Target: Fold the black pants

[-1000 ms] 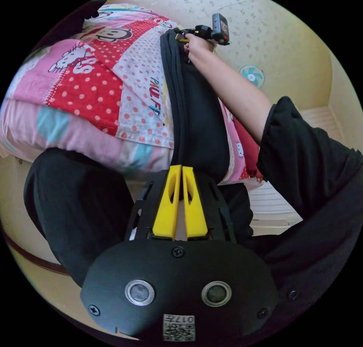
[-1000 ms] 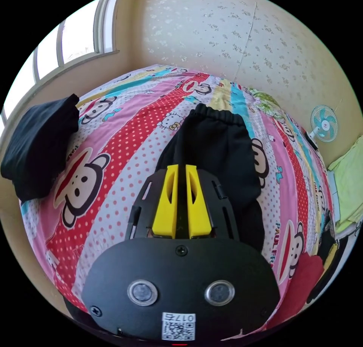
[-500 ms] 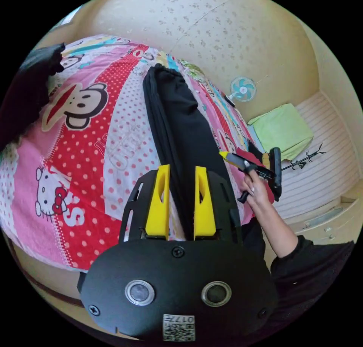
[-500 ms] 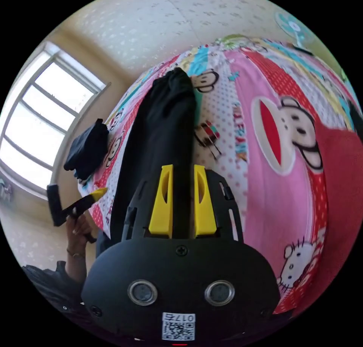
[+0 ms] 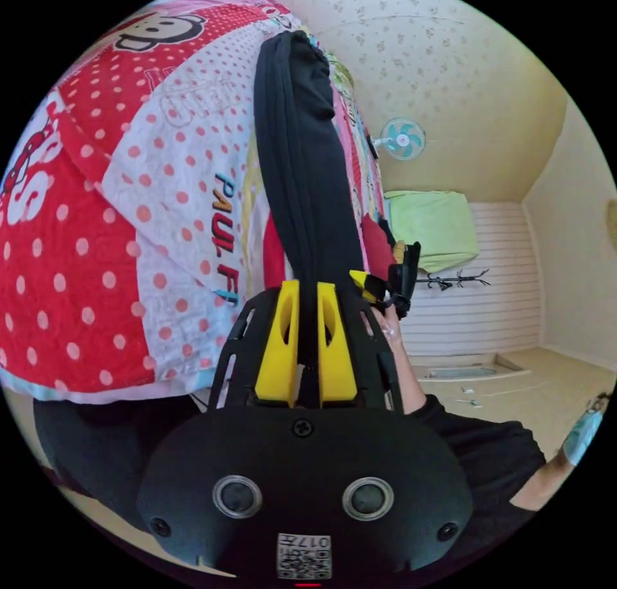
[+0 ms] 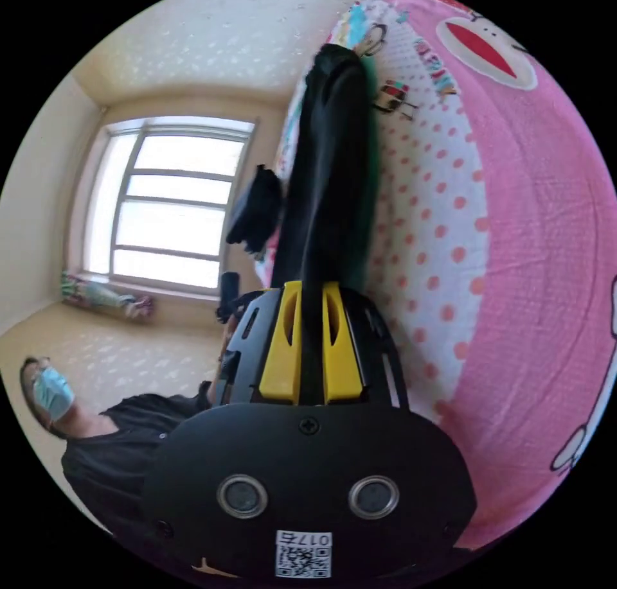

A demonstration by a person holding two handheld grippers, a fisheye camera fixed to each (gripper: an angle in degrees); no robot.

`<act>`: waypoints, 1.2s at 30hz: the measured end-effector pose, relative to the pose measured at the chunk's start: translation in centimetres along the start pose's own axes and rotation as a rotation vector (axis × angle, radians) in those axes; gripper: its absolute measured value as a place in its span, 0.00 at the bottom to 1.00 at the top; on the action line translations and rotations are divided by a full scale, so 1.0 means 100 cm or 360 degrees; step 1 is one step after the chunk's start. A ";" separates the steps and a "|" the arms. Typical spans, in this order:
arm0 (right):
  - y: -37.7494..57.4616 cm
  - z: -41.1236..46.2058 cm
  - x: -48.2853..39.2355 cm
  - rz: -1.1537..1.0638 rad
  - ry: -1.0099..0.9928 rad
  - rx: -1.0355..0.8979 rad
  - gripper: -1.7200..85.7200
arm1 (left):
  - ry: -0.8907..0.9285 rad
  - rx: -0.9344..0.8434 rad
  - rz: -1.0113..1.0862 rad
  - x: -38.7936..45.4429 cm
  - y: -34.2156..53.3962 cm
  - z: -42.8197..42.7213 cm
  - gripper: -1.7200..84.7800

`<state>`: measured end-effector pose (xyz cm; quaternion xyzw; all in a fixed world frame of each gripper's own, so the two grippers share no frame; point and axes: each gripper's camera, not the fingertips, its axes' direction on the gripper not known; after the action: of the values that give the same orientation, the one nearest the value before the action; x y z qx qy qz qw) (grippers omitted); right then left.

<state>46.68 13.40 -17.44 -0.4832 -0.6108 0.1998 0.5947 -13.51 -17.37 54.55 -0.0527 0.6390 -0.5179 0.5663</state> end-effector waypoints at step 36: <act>-0.305 -0.104 -0.513 -0.0687 0.0480 0.0318 0.04 | -0.0276 0.0486 0.0679 0.237 -0.094 -0.085 0.08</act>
<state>36.52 -46.35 -17.60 -0.3049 -0.5815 0.0536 0.7523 -33.39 -32.04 44.00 0.1249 0.4992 -0.4709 0.7166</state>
